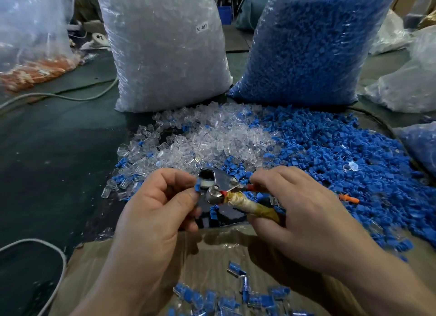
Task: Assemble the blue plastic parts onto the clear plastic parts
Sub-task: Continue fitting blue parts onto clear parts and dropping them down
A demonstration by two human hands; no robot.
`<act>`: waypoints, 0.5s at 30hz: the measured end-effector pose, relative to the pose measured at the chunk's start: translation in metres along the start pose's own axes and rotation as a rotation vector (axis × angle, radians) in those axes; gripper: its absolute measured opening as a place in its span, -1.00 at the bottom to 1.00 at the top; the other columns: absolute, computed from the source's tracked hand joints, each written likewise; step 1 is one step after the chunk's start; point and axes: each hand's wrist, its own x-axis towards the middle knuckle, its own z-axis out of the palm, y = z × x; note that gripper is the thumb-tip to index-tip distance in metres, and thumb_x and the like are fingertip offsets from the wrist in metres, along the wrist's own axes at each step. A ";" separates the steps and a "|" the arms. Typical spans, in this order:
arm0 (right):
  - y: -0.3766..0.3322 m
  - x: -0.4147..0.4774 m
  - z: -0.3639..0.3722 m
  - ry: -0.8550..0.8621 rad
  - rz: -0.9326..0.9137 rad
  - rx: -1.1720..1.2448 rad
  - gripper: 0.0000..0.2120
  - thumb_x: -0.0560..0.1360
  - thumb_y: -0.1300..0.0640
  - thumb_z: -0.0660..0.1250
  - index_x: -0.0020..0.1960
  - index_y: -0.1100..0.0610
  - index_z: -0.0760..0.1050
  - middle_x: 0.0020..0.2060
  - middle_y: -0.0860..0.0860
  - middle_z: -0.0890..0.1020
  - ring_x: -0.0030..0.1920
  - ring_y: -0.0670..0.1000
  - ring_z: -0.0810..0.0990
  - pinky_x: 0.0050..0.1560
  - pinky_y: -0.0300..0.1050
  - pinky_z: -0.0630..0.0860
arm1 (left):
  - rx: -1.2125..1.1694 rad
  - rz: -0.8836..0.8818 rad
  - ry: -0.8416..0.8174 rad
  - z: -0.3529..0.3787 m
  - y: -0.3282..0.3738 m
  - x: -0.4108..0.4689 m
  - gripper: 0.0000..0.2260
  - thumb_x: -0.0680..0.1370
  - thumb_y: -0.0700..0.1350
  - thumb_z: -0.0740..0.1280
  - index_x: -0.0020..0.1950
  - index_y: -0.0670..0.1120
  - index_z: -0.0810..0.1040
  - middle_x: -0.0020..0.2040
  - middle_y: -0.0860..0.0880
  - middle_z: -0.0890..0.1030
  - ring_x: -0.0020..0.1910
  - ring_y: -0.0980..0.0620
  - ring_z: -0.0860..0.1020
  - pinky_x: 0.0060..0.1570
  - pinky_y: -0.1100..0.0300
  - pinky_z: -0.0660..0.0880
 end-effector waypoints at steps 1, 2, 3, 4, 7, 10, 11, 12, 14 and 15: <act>0.000 0.000 0.000 0.000 -0.001 0.000 -0.51 0.40 -0.29 0.13 0.27 -0.16 0.34 0.07 -0.22 0.49 0.08 -0.12 0.44 0.06 -0.14 0.44 | 0.018 0.012 -0.005 0.000 0.000 -0.001 -0.67 0.56 -0.36 0.32 -0.15 0.07 0.67 -0.31 -0.06 0.64 -0.39 0.08 0.55 -0.47 0.27 0.51; 0.001 -0.001 -0.001 -0.006 0.000 -0.005 -0.50 0.40 -0.29 0.13 0.29 -0.15 0.35 0.08 -0.23 0.49 0.08 -0.12 0.45 0.07 -0.14 0.45 | 0.035 0.022 -0.009 0.000 0.001 -0.001 -0.66 0.56 -0.36 0.32 -0.15 0.08 0.67 -0.30 -0.06 0.64 -0.39 0.08 0.56 -0.46 0.27 0.51; 0.001 -0.002 -0.002 -0.016 -0.001 -0.014 -0.50 0.40 -0.29 0.12 0.29 -0.15 0.35 0.08 -0.23 0.49 0.08 -0.12 0.45 0.07 -0.14 0.45 | 0.048 0.031 -0.013 0.000 0.001 -0.002 -0.65 0.56 -0.36 0.32 -0.15 0.09 0.66 -0.30 -0.05 0.64 -0.38 0.09 0.56 -0.45 0.27 0.51; 0.001 -0.002 -0.003 -0.024 -0.007 -0.027 -0.50 0.40 -0.29 0.11 0.29 -0.15 0.35 0.07 -0.22 0.50 0.07 -0.11 0.45 0.07 -0.14 0.46 | 0.057 0.037 -0.015 0.000 0.002 -0.002 -0.65 0.56 -0.37 0.32 -0.15 0.09 0.66 -0.31 -0.04 0.64 -0.38 0.09 0.57 -0.45 0.27 0.52; -0.001 0.000 -0.005 -0.067 -0.015 -0.078 -0.50 0.38 -0.31 0.05 0.27 -0.19 0.34 0.01 -0.22 0.50 0.02 -0.10 0.44 0.02 -0.18 0.40 | 0.065 0.037 -0.014 0.002 0.005 -0.004 -0.64 0.56 -0.39 0.32 -0.15 0.08 0.66 -0.32 -0.03 0.64 -0.39 0.10 0.56 -0.46 0.28 0.52; -0.002 0.001 -0.007 -0.091 -0.016 -0.103 -0.50 0.35 -0.33 0.00 0.18 -0.20 0.41 -0.09 -0.23 0.50 -0.06 -0.13 0.42 -0.08 -0.25 0.33 | 0.050 0.029 -0.015 0.002 0.005 -0.005 -0.62 0.56 -0.40 0.30 -0.17 0.09 0.66 -0.31 -0.04 0.64 -0.38 0.10 0.57 -0.46 0.28 0.52; -0.002 0.001 -0.008 -0.091 -0.012 -0.099 -0.51 0.34 -0.34 -0.01 0.15 -0.20 0.43 -0.11 -0.23 0.49 -0.08 -0.15 0.42 -0.11 -0.29 0.31 | 0.048 0.025 -0.018 0.001 0.005 -0.005 -0.62 0.56 -0.40 0.30 -0.17 0.08 0.66 -0.30 -0.05 0.64 -0.38 0.09 0.57 -0.45 0.27 0.52; -0.003 0.001 -0.008 -0.091 -0.006 -0.089 -0.51 0.33 -0.34 -0.01 0.14 -0.21 0.43 -0.13 -0.24 0.49 -0.09 -0.16 0.42 -0.12 -0.32 0.30 | 0.053 0.024 -0.019 0.001 0.006 -0.005 -0.62 0.56 -0.40 0.30 -0.17 0.08 0.66 -0.30 -0.04 0.64 -0.38 0.09 0.57 -0.45 0.27 0.52; -0.003 0.000 -0.008 -0.094 0.007 -0.056 -0.50 0.31 -0.36 -0.02 0.13 -0.23 0.42 -0.14 -0.26 0.49 -0.09 -0.19 0.43 -0.11 -0.30 0.37 | 0.080 0.030 -0.018 0.000 0.007 -0.005 -0.64 0.56 -0.39 0.32 -0.16 0.08 0.66 -0.31 -0.04 0.64 -0.39 0.09 0.57 -0.44 0.27 0.52; -0.003 0.000 -0.007 -0.094 0.019 -0.035 -0.51 0.30 -0.38 -0.01 0.12 -0.24 0.41 -0.14 -0.27 0.49 -0.09 -0.20 0.43 -0.10 -0.26 0.42 | 0.091 0.036 -0.011 0.000 0.007 -0.006 -0.66 0.55 -0.37 0.33 -0.14 0.09 0.65 -0.31 -0.04 0.64 -0.40 0.09 0.57 -0.43 0.27 0.52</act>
